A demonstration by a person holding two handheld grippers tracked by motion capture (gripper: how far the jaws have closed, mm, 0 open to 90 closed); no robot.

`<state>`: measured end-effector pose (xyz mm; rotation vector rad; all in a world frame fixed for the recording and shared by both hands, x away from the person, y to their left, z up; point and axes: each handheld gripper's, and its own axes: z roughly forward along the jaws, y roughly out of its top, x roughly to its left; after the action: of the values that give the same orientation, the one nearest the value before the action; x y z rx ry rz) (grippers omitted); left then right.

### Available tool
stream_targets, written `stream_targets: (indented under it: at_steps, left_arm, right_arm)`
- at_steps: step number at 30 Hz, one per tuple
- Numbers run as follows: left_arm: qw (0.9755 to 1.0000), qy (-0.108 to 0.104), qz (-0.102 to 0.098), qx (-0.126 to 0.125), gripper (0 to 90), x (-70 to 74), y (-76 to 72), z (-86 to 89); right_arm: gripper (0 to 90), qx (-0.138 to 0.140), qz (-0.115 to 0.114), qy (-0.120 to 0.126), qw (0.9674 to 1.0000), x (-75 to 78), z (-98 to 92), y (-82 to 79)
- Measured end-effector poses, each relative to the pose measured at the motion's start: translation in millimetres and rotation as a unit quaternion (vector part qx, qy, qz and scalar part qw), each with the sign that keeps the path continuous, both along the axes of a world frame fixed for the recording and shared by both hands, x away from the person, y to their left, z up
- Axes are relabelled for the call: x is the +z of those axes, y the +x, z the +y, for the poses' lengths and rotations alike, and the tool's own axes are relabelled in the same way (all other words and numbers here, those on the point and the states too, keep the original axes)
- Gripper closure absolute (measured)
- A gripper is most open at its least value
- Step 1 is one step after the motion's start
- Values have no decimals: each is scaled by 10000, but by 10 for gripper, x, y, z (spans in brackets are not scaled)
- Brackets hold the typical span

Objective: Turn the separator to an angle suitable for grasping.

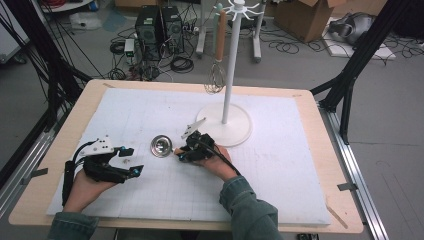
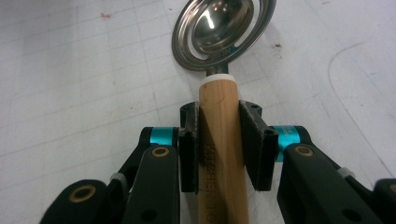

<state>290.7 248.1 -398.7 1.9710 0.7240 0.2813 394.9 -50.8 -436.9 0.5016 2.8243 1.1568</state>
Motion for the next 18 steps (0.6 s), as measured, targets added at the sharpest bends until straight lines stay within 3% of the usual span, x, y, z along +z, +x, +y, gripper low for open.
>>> stream_targets:
  at_steps: [12, 18]
  left_arm:
    - [10000, 16, -30, -31, 251, 12, -3, 7]
    - [9999, 15, -85, -71, 252, 47, -15, -7]
  right_arm:
    - [707, 118, 250, 308, 9991, 27, -38, 14]
    - [706, 537, 391, 343, 9972, 79, -40, -65]
